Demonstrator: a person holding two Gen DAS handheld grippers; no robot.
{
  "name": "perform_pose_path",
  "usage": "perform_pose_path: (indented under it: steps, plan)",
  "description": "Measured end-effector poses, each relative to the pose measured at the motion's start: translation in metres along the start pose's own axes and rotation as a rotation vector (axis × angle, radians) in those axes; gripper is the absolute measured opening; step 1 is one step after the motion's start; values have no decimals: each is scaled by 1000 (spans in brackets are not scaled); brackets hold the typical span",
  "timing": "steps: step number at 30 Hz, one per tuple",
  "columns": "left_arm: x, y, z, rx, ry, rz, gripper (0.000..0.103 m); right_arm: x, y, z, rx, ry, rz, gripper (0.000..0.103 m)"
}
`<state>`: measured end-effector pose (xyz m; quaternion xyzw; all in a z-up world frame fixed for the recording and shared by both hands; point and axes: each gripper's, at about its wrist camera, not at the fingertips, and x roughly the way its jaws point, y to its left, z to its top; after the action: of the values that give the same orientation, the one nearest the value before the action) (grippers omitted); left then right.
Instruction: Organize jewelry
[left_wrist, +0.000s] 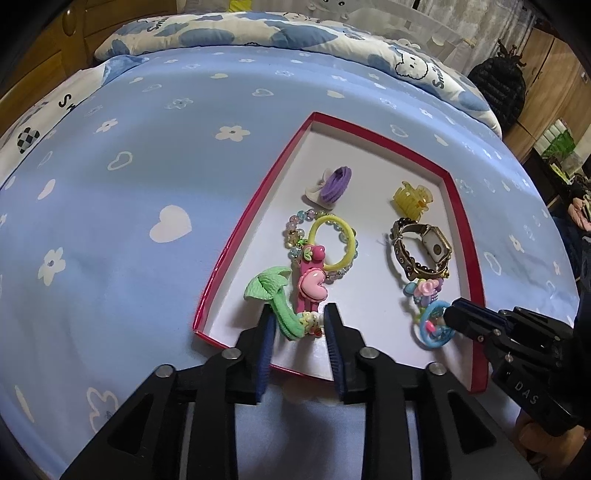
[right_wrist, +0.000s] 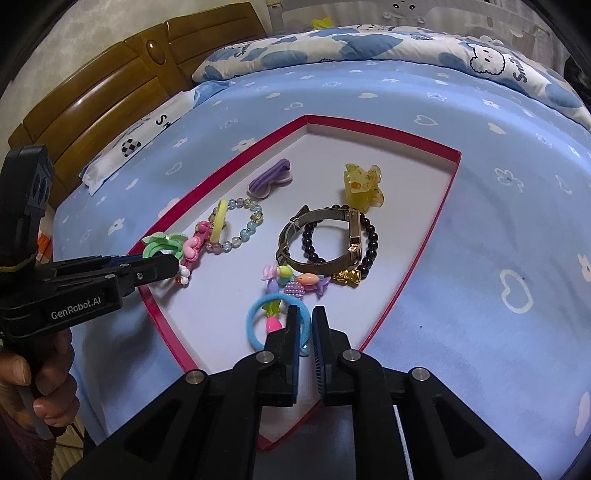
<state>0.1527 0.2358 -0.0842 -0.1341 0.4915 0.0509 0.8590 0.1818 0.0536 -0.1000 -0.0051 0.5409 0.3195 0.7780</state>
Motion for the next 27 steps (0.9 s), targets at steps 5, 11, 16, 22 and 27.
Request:
perform_pose_path:
  steps: [5,11,16,22,27]
  plan:
    - [-7,1,-2,-2,-17,-1,41,-6,2,-1,3,-17,12,25]
    - [-17,4,-4,-18,-36,-9,53,-14,1,-1,16,-46,17,27]
    - [-26,7,-8,-29,-55,-17,57,-26,1,0,26,-89,25,30]
    - [-41,10,-14,-51,-91,-36,60,-41,0,-3,40,-146,37,37]
    - [-59,14,-29,-109,-135,-45,79,-57,-4,-9,70,-213,60,47]
